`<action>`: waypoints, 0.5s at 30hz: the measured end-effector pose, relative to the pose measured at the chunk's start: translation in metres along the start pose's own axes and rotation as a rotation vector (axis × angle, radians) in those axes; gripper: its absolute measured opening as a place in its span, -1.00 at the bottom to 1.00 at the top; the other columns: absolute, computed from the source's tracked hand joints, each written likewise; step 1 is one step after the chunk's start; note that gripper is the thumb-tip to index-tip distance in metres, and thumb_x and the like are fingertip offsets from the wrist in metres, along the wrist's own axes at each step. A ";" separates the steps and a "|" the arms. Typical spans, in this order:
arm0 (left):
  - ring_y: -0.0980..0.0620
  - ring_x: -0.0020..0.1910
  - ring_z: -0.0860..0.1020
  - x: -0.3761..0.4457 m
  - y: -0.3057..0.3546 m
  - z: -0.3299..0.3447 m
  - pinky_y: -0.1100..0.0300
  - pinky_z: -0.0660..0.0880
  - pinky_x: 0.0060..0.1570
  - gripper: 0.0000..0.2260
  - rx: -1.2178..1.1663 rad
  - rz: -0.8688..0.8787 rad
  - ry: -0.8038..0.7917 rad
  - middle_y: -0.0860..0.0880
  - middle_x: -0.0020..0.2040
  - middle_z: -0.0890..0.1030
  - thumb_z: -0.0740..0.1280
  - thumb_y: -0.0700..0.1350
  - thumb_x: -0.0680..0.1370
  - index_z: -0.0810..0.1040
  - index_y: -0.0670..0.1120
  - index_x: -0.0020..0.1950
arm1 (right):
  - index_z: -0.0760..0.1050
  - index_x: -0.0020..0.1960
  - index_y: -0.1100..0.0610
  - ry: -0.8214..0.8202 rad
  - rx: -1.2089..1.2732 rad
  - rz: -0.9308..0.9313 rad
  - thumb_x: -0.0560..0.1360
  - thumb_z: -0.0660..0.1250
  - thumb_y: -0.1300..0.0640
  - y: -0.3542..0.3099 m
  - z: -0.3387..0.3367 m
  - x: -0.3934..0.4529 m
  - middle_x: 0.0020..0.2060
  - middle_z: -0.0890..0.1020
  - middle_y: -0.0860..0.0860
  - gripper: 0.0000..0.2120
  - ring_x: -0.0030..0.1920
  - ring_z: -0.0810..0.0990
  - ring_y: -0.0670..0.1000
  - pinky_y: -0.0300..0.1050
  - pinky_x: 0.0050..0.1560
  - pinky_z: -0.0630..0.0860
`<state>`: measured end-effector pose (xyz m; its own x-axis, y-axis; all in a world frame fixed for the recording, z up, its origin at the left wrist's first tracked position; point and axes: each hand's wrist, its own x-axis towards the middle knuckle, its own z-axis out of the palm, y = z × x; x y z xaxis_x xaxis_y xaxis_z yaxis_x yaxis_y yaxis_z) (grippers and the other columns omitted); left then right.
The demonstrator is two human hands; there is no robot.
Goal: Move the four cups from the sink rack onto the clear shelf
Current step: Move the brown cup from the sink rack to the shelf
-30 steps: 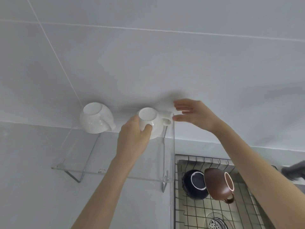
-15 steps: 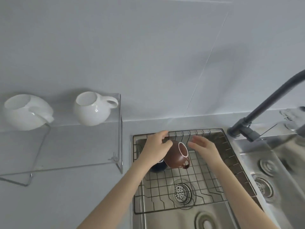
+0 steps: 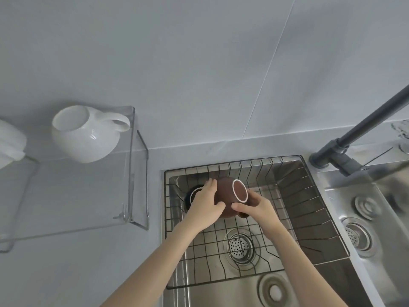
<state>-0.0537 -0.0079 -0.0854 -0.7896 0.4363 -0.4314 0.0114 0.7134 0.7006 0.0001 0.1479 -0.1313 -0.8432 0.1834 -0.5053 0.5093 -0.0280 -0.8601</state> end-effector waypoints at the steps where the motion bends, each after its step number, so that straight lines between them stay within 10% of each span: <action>1: -0.01 0.53 -0.01 -0.001 0.001 0.000 0.14 -0.02 0.48 -0.40 -0.005 -0.005 0.001 -0.12 0.55 0.02 0.16 -0.20 0.50 -0.01 -0.15 0.50 | 0.56 0.11 0.05 0.008 0.000 -0.007 0.07 0.54 -0.03 0.000 0.001 -0.001 -0.08 0.70 0.02 -0.39 -0.09 0.65 0.00 -0.19 -0.19 0.55; 9: -0.13 0.23 0.45 -0.038 0.029 -0.041 0.19 0.37 0.18 -0.49 -0.062 0.089 0.137 -0.21 0.38 0.38 0.16 -0.19 0.50 0.17 -0.14 0.44 | 0.60 0.04 0.02 0.066 -0.060 -0.201 0.18 0.57 0.23 -0.064 0.007 -0.031 -0.18 0.72 -0.08 -0.54 -0.17 0.68 -0.14 -0.34 -0.26 0.54; 13: -0.27 0.33 0.36 -0.074 0.038 -0.081 -0.06 0.31 0.31 -0.49 -0.162 0.141 0.279 -0.32 0.36 0.37 0.16 -0.20 0.48 0.20 -0.09 0.44 | 0.60 0.06 0.00 0.010 -0.117 -0.369 0.12 0.59 0.19 -0.127 0.030 -0.058 -0.07 0.72 -0.06 -0.48 -0.03 0.67 -0.09 -0.21 -0.03 0.58; 15: -0.19 0.34 0.37 -0.099 0.035 -0.104 0.13 0.35 0.24 -0.47 -0.241 0.170 0.395 -0.28 0.40 0.34 0.16 -0.21 0.48 0.20 -0.04 0.46 | 0.60 0.01 -0.04 -0.059 -0.153 -0.447 0.07 0.60 0.13 -0.157 0.051 -0.071 -0.08 0.72 -0.10 -0.48 0.00 0.67 -0.09 -0.19 0.03 0.56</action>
<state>-0.0393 -0.0833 0.0407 -0.9617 0.2610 -0.0833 0.0553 0.4827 0.8740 -0.0285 0.0891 0.0357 -0.9916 0.0878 -0.0948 0.1099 0.1864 -0.9763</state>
